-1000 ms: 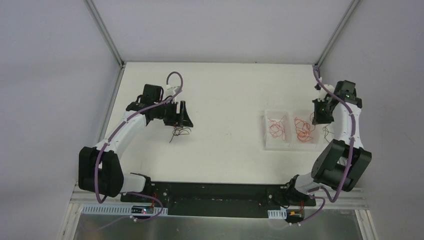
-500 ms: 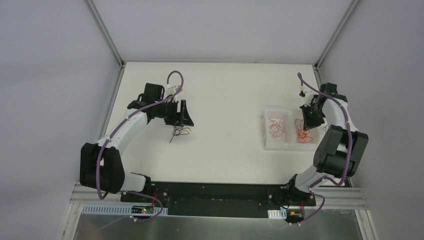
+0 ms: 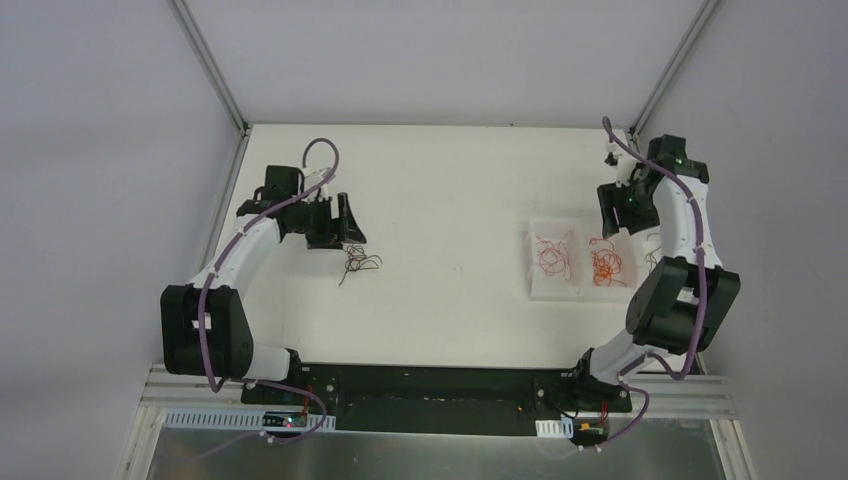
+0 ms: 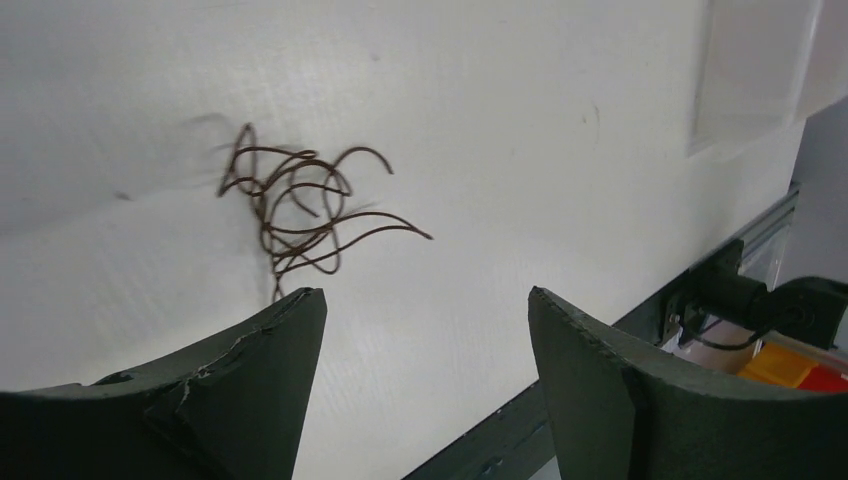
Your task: Untangle the cables
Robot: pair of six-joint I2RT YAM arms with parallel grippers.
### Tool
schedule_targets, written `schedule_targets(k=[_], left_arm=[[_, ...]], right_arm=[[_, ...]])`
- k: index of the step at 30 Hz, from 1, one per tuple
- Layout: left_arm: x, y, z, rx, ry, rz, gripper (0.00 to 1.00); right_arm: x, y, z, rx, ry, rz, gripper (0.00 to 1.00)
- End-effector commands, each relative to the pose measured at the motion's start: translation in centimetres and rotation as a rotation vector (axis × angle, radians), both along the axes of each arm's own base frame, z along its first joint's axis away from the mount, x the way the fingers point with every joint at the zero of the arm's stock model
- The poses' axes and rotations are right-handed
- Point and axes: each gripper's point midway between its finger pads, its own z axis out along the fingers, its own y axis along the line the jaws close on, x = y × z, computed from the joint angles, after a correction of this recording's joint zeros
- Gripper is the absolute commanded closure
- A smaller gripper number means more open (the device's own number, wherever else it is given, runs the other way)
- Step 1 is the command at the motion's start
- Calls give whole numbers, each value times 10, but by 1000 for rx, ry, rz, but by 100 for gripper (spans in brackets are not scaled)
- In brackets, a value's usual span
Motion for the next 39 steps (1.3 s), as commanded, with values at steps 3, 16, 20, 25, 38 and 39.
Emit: schedule_targets(k=[3,16,20,25,38,39], left_arm=[[-1,46,-17,64,50,127,25],[20,32,-96,-20,307,139,58],[16,-8,-92,-128,329,52,83],[6,-51,-84,-165,300,-56,100],[-2,-59,-87,-220,302,-58,87],[-1,-57,-86,-217,300,-51,83]], right_arm=[[-12,33,74,135,-75,-4,28],[-17,198,100,650,-27,155,22],[-11,241,76,687,-6,180,29],[-16,306,32,661,67,250,36],[-22,407,-52,505,149,389,39],[-21,412,-55,503,154,392,39]])
